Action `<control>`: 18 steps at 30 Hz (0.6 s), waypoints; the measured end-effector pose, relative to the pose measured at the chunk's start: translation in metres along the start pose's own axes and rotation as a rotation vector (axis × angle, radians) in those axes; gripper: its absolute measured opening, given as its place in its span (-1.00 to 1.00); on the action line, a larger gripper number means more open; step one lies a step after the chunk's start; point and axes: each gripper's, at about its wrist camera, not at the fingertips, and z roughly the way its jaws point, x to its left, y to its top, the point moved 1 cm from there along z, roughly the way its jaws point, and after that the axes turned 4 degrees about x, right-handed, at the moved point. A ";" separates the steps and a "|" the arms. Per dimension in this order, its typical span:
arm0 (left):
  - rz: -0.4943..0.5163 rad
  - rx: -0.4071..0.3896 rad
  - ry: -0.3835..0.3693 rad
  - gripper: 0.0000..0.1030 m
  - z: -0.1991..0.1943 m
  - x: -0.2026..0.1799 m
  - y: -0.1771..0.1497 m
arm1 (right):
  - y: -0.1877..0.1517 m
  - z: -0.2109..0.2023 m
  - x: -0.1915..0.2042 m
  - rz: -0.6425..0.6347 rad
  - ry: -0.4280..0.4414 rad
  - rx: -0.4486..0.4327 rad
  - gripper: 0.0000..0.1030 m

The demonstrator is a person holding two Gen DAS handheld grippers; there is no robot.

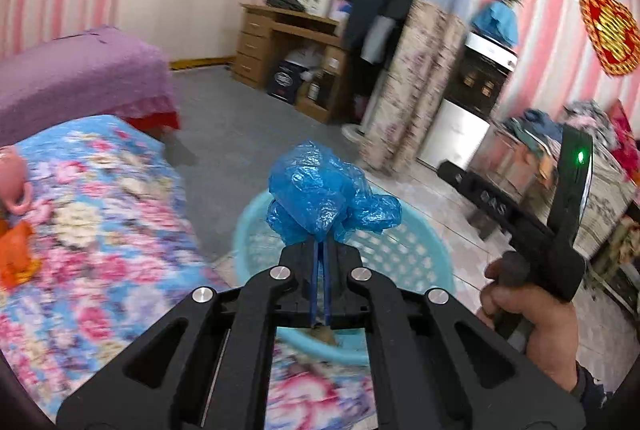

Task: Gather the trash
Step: 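Carry both bags over the blue basket and open both tools to drop them, then move both open tools back over the bed toward the orange items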

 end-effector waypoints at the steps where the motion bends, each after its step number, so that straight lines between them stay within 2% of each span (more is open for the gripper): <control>1: 0.004 0.006 0.023 -0.20 0.006 -0.004 -0.002 | -0.001 0.001 -0.003 0.008 -0.006 0.001 0.64; 2: 0.001 -0.004 0.044 0.30 0.007 -0.006 -0.002 | -0.002 0.003 -0.003 0.004 0.000 0.015 0.65; 3: -0.006 -0.028 0.068 0.36 0.006 -0.006 -0.002 | -0.003 0.007 -0.001 -0.006 0.007 0.030 0.65; 7: -0.024 -0.036 0.098 0.36 0.001 0.006 -0.005 | -0.007 0.014 0.014 -0.068 0.043 0.067 0.65; 11: -0.060 -0.061 0.144 0.36 -0.027 0.037 -0.015 | -0.010 0.012 0.026 -0.099 0.070 0.064 0.65; 18: -0.157 -0.084 0.346 0.36 -0.106 0.130 -0.050 | -0.018 0.013 0.064 -0.164 0.146 0.095 0.65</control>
